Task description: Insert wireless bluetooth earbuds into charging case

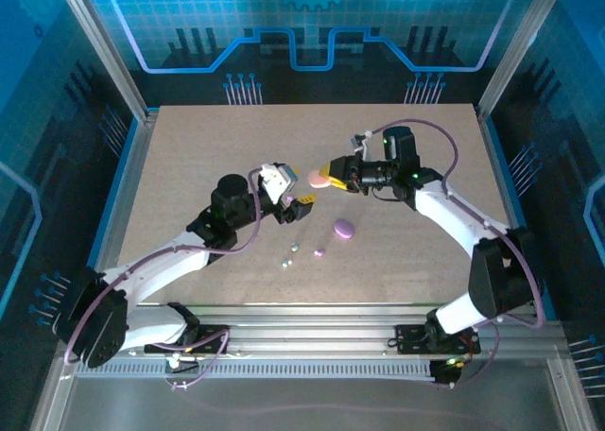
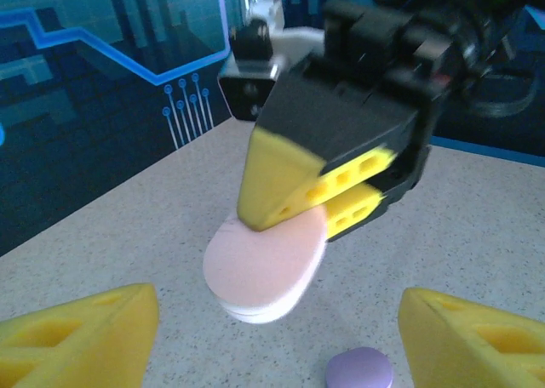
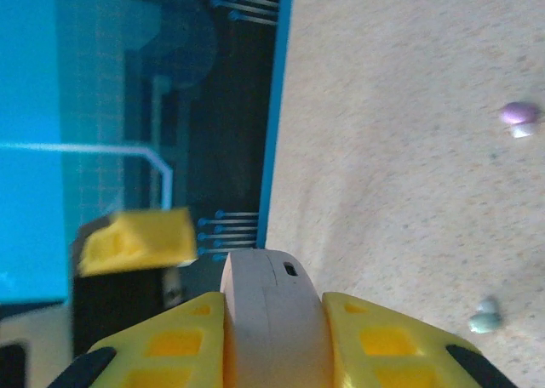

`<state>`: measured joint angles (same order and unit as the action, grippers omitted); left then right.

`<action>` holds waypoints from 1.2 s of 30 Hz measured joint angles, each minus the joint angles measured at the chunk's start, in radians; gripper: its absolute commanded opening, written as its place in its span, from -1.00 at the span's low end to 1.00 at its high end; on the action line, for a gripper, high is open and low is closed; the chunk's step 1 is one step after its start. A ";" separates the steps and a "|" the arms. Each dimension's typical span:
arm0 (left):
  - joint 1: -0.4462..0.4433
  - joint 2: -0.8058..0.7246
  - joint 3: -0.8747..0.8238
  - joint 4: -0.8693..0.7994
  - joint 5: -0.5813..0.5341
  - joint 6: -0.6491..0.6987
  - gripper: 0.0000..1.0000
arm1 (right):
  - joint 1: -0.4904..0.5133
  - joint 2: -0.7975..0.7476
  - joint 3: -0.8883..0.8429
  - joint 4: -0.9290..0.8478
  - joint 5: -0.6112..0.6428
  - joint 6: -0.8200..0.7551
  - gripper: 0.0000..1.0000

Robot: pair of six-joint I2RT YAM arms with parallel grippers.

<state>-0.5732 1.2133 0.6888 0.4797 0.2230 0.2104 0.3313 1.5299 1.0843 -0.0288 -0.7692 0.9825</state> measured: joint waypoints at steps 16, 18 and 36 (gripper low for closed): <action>0.060 -0.135 0.080 -0.270 -0.198 -0.214 0.75 | -0.006 0.545 0.333 -0.125 0.145 -0.162 -0.68; 0.070 -0.139 0.096 -0.292 -0.201 -0.238 0.80 | -0.006 0.587 0.380 -0.149 0.154 -0.174 -0.67; 0.087 -0.151 0.096 -0.356 -0.199 -0.290 0.87 | -0.003 0.764 0.611 -0.323 0.242 -0.272 -0.26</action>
<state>-0.4858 1.0618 0.7849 0.1242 0.0242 -0.0799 0.3279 2.2936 1.6951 -0.3523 -0.5270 0.7109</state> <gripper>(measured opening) 0.932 0.335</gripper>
